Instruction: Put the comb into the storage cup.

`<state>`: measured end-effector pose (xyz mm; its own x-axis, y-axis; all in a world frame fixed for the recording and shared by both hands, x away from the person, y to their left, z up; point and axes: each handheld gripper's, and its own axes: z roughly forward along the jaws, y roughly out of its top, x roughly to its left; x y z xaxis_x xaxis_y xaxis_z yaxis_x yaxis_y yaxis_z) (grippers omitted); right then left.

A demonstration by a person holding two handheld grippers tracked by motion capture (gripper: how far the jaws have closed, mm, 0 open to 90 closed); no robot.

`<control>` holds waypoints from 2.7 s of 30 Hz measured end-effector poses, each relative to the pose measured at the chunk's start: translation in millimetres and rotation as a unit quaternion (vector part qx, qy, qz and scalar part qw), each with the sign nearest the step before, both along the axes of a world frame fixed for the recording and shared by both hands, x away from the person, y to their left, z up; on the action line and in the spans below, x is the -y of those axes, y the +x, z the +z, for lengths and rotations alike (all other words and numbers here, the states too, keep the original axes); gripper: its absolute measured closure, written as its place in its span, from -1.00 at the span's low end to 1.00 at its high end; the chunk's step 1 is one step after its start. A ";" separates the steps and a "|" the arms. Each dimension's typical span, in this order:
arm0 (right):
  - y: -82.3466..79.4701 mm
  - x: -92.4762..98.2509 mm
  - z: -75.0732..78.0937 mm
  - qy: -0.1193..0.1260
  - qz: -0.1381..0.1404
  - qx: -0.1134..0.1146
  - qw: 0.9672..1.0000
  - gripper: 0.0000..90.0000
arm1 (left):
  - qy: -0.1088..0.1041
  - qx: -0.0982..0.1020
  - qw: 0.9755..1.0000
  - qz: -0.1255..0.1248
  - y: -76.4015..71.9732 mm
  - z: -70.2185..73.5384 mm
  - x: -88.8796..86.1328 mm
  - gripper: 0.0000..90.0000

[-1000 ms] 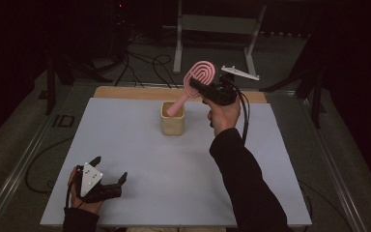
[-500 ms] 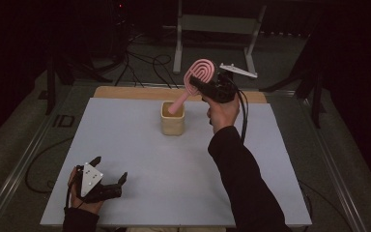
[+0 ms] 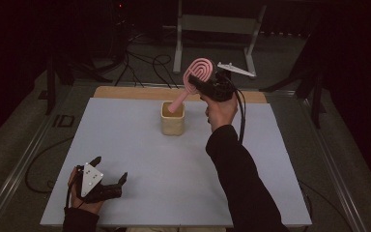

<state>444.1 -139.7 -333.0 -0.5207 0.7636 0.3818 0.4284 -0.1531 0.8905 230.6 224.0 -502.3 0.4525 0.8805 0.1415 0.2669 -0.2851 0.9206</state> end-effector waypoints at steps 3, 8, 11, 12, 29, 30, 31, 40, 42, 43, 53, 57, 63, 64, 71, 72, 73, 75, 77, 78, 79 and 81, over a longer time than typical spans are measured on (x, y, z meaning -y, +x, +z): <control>1.9 -1.1 -1.3 -0.003 -0.004 -0.002 1.000 0.42 | 0.000 0.000 1.000 0.000 -0.2 0.1 0.0 -1.00; 4.0 -2.0 -3.3 -0.003 -0.010 -0.006 1.000 0.42 | 0.000 0.000 1.000 0.000 -0.1 0.0 0.0 -1.00; 5.2 -3.7 -4.6 -0.003 -0.013 -0.008 1.000 0.42 | 0.000 0.000 1.000 0.000 0.0 -0.2 -0.1 -1.00; 5.2 -3.7 -4.6 -0.003 -0.013 -0.008 1.000 0.42 | 0.000 0.000 1.000 0.000 0.0 -0.2 -0.1 -1.00; 8.2 -12.1 -6.3 -0.015 -0.008 -0.007 1.000 0.42 | 0.002 0.001 1.000 0.000 -0.6 0.3 -0.6 -1.00; 8.6 -12.6 -6.8 -0.014 -0.009 -0.007 1.000 0.42 | 0.002 0.001 1.000 0.000 -0.7 0.3 -0.6 -1.00; 8.6 -12.6 -6.8 -0.014 -0.009 -0.007 1.000 0.42 | 0.002 0.001 1.000 0.000 -0.7 0.3 -0.6 -1.00; 8.9 -16.8 -10.9 -0.015 -0.007 -0.009 1.000 0.42 | 0.003 0.001 1.000 0.000 -0.9 0.4 -0.5 -0.99; 8.9 -18.4 -12.2 -0.019 -0.006 -0.008 1.000 0.42 | 0.005 0.001 1.000 0.000 -1.1 0.4 -0.3 -1.00; 8.8 -19.9 -13.4 -0.021 -0.005 -0.010 1.000 0.42 | 0.007 0.002 1.000 -0.001 -1.1 0.4 0.0 -0.99; 8.6 -25.7 -19.4 -0.025 -0.001 -0.014 1.000 0.42 | 0.008 0.003 1.000 -0.001 -1.5 0.5 0.4 -1.00; 8.6 -28.2 -20.9 -0.028 0.001 -0.014 0.999 0.42 | 0.007 0.003 1.000 0.000 -1.5 0.6 0.1 -1.00; 7.8 -32.6 -23.9 -0.038 0.006 -0.015 0.999 0.42 | 0.007 0.003 1.000 0.000 -1.6 0.6 0.1 -0.99; 7.8 -32.6 -23.9 -0.038 0.006 -0.015 0.999 0.42 | 0.007 0.003 1.000 0.000 -1.6 0.6 0.1 -0.99; 7.6 -34.4 -29.9 -0.042 0.006 -0.019 0.999 0.42 | 0.007 0.003 1.000 0.000 -1.7 0.6 0.0 -1.00; 7.6 -34.4 -29.9 -0.042 0.006 -0.019 0.999 0.42 | 0.007 0.003 1.000 0.000 -1.7 0.6 0.0 -1.00; 7.7 -34.4 -30.5 -0.043 0.006 -0.019 0.999 0.42 | 0.007 0.004 1.000 0.000 -1.7 0.7 0.1 -1.00; 7.8 -35.1 -32.9 -0.044 0.006 -0.022 0.999 0.42 | 0.008 0.003 1.000 0.001 -1.6 0.5 0.0 -0.99; 7.9 -35.6 -33.8 -0.044 0.006 -0.022 0.999 0.42 | 0.007 0.003 1.000 0.001 -1.6 0.5 0.0 -0.99; 7.9 -35.6 -33.8 -0.044 0.006 -0.022 0.999 0.42 | 0.007 0.003 1.000 0.001 -1.6 0.5 0.0 -1.00; 8.0 -35.6 -34.2 -0.045 0.006 -0.022 0.999 0.42 | 0.007 0.003 1.000 0.001 -1.6 0.6 0.0 -1.00; 8.0 -36.0 -35.3 -0.046 0.006 -0.023 0.999 0.42 | 0.008 0.003 1.000 0.000 -1.6 0.6 0.1 -0.99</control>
<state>452.1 -103.7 -368.3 -0.5134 0.7903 0.3343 0.4704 -0.0667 0.8799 229.0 224.0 -501.7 0.4510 0.8783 0.1589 0.2617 -0.3003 0.9172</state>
